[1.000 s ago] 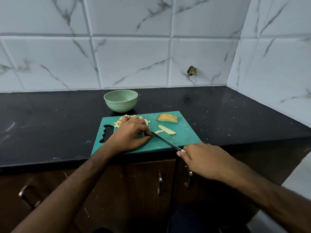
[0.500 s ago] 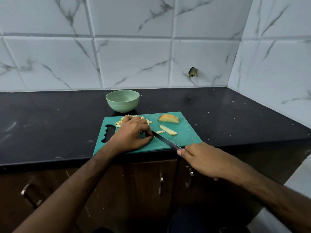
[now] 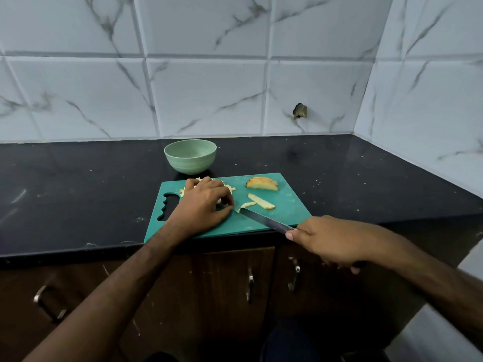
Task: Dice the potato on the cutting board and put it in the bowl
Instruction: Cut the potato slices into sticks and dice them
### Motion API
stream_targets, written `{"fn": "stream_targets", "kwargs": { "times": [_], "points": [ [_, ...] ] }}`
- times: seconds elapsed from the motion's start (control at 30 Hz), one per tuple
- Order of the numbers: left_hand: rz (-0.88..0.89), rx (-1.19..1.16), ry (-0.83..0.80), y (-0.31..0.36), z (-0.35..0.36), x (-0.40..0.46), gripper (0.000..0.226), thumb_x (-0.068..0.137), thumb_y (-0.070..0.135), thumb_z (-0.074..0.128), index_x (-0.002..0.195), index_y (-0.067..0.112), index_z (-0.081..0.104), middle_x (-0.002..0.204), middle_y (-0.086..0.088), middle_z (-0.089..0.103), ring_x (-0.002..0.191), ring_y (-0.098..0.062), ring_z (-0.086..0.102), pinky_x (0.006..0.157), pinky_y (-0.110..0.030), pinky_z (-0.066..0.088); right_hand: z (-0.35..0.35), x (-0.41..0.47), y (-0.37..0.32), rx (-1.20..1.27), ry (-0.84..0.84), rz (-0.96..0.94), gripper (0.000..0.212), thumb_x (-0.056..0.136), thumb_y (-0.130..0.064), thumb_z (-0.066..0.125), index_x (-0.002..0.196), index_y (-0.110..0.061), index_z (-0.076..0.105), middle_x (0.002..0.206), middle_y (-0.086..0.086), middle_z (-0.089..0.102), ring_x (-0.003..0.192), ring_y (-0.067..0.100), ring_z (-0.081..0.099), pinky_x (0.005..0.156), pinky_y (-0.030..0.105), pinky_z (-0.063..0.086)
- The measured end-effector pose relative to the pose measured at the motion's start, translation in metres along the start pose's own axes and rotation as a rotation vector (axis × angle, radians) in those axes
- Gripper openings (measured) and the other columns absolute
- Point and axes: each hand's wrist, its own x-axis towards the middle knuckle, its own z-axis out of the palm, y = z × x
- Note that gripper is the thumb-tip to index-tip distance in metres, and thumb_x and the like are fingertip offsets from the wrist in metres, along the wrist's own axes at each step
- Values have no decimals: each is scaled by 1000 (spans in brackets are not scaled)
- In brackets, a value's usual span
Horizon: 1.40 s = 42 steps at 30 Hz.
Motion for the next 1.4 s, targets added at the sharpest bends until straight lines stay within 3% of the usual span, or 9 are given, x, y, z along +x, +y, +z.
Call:
{"fn": "stream_targets", "kwargs": {
  "times": [0.2,0.4,0.53,0.73,0.87,1.1,1.23,1.33,1.4],
  "points": [
    [71,-32,-37,2,1,1,29,94,43,42,111,33,62,113,12,55,110,-11,51,90,-35,26,-31,16,43,313,-75,-112,46,103,-57,40,81,-17,45,52,0,36,37,12,27,38,20,33],
    [333,117,-355,3,0,19,52,103,47,19,147,34,44,148,12,46,131,-8,41,100,-32,26,-37,52,59,677,220,-179,46,105,-54,40,81,-15,47,52,-2,34,38,13,24,42,23,25],
    [402,173,-420,4,-2,26,55,104,44,15,154,32,34,155,13,39,135,-10,39,102,-35,34,-27,87,55,839,356,-232,47,106,-52,41,81,-13,48,52,0,35,37,14,26,40,21,25],
    [239,205,-258,-3,5,18,52,104,48,24,134,31,62,133,12,60,124,-12,52,102,-41,31,-11,122,40,927,584,-258,43,107,-45,44,79,-12,49,48,-5,35,37,10,29,38,21,30],
    [107,198,-155,-7,8,14,47,99,49,32,122,33,70,118,13,65,115,-15,56,99,-41,30,-8,132,46,1068,621,-239,42,107,-44,44,81,-11,49,49,-3,35,39,11,28,38,21,27],
    [361,54,-193,-2,6,21,38,103,39,40,124,26,69,125,9,68,118,-11,59,100,-40,42,-6,133,47,1077,607,-260,42,107,-44,44,84,-9,51,51,-2,35,39,9,29,38,22,26],
    [274,231,-16,-7,9,23,31,97,37,49,93,26,78,98,10,73,103,-19,65,99,-47,40,-6,134,47,1083,600,-266,42,107,-44,44,83,-10,51,51,-3,36,39,9,29,38,22,27],
    [205,296,64,-7,10,25,8,87,21,69,89,26,76,96,6,67,101,-24,61,93,-45,32,-5,135,48,1086,602,-263,43,107,-45,45,80,-12,49,49,-4,35,40,10,29,38,21,28],
    [189,296,80,1,9,31,18,80,12,75,90,27,74,95,5,64,97,-25,60,90,-44,32,-5,136,48,1086,602,-263,44,107,-46,45,79,-12,49,49,-4,36,40,10,29,38,21,28]
  ]
}}
